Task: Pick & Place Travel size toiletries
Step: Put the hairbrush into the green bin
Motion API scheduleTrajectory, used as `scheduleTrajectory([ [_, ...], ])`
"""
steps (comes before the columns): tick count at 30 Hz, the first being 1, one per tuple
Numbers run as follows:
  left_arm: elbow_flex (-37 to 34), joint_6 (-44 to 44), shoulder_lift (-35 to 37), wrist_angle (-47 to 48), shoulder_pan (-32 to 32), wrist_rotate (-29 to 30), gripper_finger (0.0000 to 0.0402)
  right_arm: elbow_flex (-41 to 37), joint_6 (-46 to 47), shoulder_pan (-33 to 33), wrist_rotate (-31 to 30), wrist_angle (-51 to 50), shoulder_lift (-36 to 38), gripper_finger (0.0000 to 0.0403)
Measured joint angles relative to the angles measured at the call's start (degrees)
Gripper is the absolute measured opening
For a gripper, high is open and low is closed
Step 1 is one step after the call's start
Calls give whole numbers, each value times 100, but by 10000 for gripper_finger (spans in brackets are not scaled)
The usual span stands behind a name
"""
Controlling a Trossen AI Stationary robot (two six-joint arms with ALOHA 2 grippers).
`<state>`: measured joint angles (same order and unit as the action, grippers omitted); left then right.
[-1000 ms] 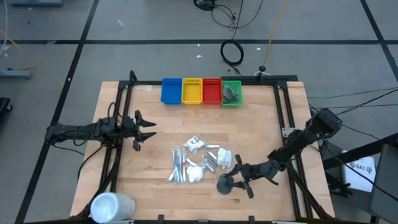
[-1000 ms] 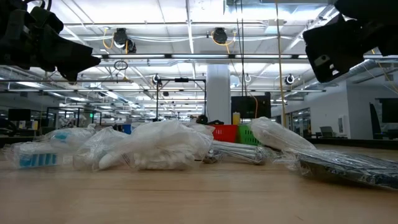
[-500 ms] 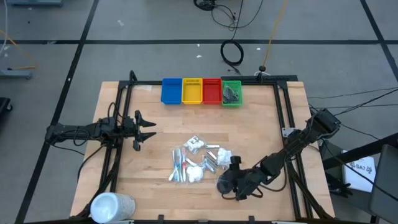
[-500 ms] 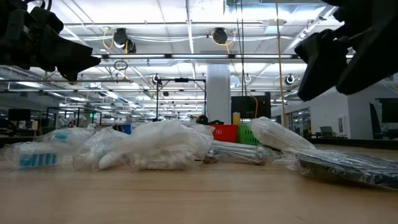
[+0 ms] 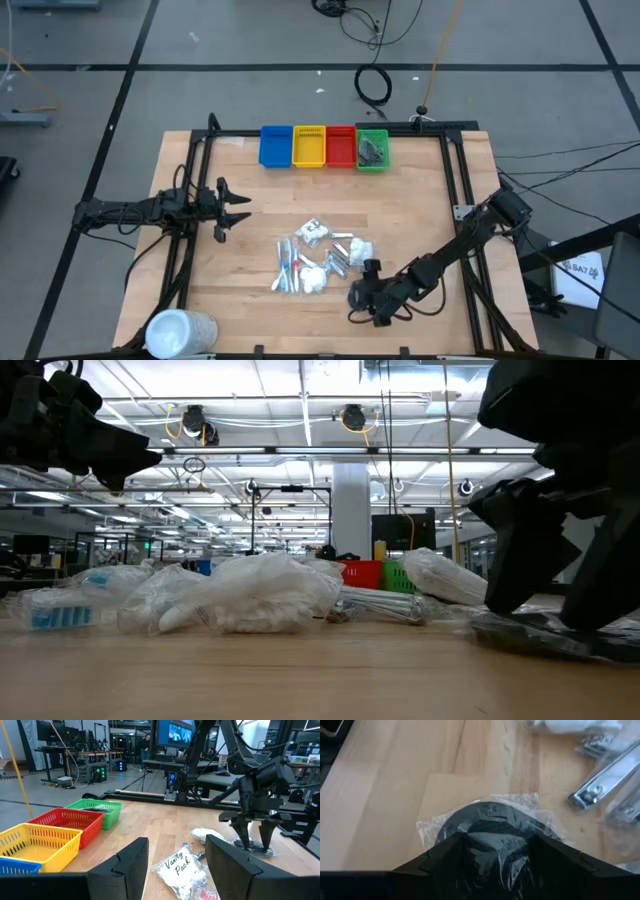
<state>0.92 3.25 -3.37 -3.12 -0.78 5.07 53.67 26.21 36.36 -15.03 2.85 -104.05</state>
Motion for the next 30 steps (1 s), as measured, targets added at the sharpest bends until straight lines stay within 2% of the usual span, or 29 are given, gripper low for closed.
scheduleTrajectory([
  [9,1,0,0,-6,0,-1,191,7,158,-2,-15,-312,-11,214],
  [30,1,0,2,-6,0,-1,191,-4,-204,-2,30,-470,-18,28],
])
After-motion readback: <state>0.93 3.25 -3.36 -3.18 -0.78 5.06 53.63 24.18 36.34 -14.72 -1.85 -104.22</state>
